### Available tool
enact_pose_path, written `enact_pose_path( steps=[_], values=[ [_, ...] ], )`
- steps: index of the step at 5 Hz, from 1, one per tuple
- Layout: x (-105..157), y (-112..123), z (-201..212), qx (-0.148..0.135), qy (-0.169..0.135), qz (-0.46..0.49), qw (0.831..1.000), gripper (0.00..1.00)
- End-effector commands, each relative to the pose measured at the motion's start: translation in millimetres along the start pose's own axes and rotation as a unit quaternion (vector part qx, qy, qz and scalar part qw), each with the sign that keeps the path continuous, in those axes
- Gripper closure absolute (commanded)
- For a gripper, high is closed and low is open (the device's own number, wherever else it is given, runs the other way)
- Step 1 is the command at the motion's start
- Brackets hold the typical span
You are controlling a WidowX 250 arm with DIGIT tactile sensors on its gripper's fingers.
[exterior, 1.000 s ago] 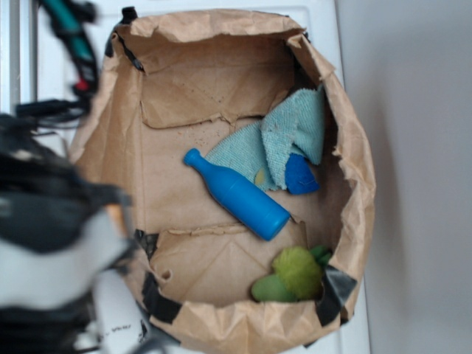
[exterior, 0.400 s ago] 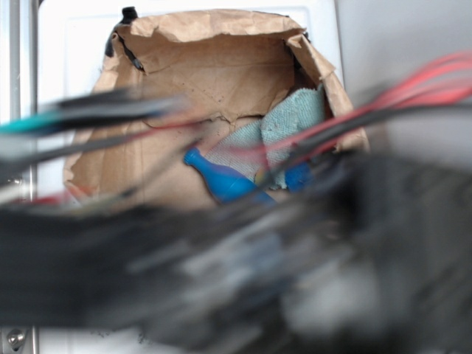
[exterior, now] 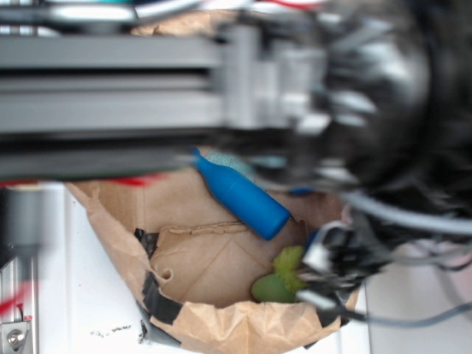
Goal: Grab the blue bottle.
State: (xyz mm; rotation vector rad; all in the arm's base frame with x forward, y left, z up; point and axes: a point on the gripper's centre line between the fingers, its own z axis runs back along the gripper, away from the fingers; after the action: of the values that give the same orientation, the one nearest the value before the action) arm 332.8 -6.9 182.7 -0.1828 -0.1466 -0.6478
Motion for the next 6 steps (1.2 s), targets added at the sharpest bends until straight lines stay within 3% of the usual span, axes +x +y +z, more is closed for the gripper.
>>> enact_pose_path(
  steps=[1, 2, 3, 6],
  values=[
    [-32, -40, 40, 0.034, -0.041, -0.038, 0.998, 0.0],
    [-38, -25, 22, 0.076, -0.023, -0.016, 0.997, 0.0],
    [-53, -14, 0, 0.139, -0.02, 0.033, 0.99, 0.0],
    [-53, -14, 0, 0.139, -0.02, 0.033, 0.99, 0.0]
  ],
)
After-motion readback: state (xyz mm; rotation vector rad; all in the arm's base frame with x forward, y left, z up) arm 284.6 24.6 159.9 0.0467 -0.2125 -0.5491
